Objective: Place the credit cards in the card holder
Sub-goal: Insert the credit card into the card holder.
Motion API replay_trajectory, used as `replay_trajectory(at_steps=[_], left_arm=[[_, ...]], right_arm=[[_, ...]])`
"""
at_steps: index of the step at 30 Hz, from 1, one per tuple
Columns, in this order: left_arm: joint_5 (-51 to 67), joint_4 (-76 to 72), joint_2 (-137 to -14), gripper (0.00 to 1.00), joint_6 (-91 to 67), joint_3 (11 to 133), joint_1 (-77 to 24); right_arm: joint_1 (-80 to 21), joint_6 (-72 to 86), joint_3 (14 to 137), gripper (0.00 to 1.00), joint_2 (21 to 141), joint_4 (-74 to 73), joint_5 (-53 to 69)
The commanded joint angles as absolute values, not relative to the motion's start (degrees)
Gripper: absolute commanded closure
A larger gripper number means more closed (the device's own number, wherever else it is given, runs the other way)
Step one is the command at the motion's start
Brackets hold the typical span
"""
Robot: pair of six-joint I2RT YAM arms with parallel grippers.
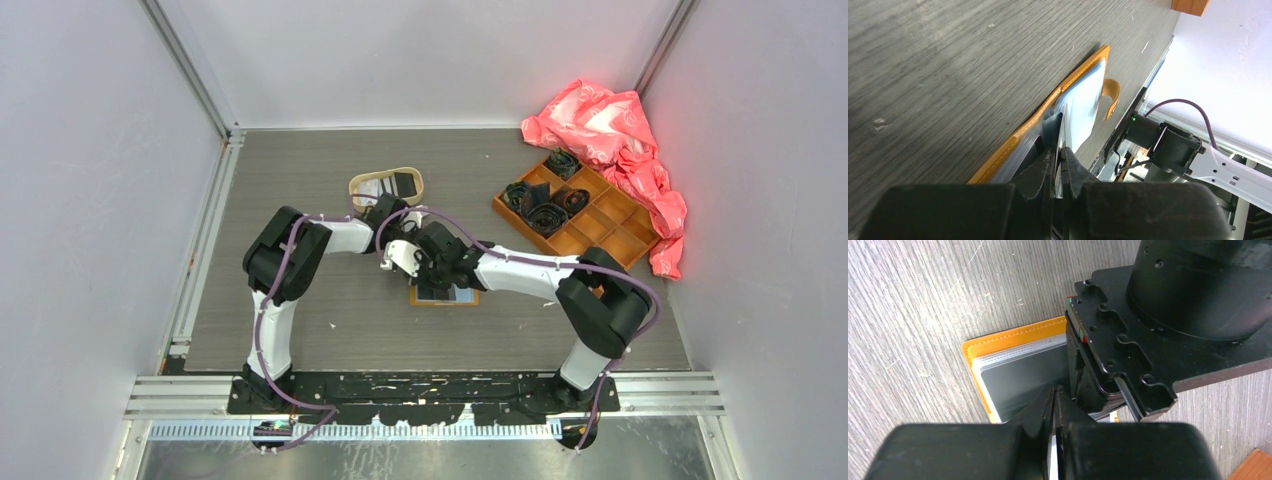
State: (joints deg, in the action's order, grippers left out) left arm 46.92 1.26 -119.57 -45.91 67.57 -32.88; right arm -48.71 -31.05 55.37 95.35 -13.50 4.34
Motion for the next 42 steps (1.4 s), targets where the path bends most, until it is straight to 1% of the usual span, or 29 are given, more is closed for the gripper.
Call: replay_trajectory(at_steps=[1, 8, 15, 20, 24, 29, 34, 38, 42], left_arm=[[45.7, 4.1, -120.1, 0.91, -43.9, 68.7, -32.8], [45.9, 4.1, -119.9, 0.87, -43.8, 68.8, -32.6], [45.5, 4.3, -118.8, 0.78, -43.7, 68.2, -32.0], [44.7, 4.4, -117.2, 0.75, -43.7, 67.6, -31.4], [44.0, 4.2, -114.8, 0.74, -43.6, 66.9, -31.1], [42.7, 3.7, -109.8, 0.74, -42.8, 65.3, -30.9], [40.6, 2.3, -101.7, 0.74, -41.4, 61.8, -30.7], [37.8, 0.8, -94.2, 0.74, -39.7, 57.6, -30.6], [35.9, -2.8, -87.5, 0.75, -39.9, 51.9, -30.5]], right_arm=[[-48.0, -34.5, 55.5, 0.92, 95.2, -15.7, 1.7], [-45.0, -37.3, 55.9, 0.92, 94.3, -20.3, 3.7], [-43.5, -39.3, 56.1, 0.92, 94.8, -23.2, 4.8], [-42.8, -39.4, 56.6, 0.92, 95.0, -24.0, 4.3], [-41.1, -37.7, 57.4, 0.92, 93.0, -25.7, 9.2], [-37.8, -36.6, 58.1, 0.91, 88.9, -28.8, 19.8], [-35.2, -36.1, 58.0, 0.89, 86.3, -30.3, 27.6], [-35.1, -33.2, 57.0, 0.88, 86.8, -27.3, 27.3], [-36.3, -28.9, 56.9, 0.87, 90.4, -23.2, 23.0]])
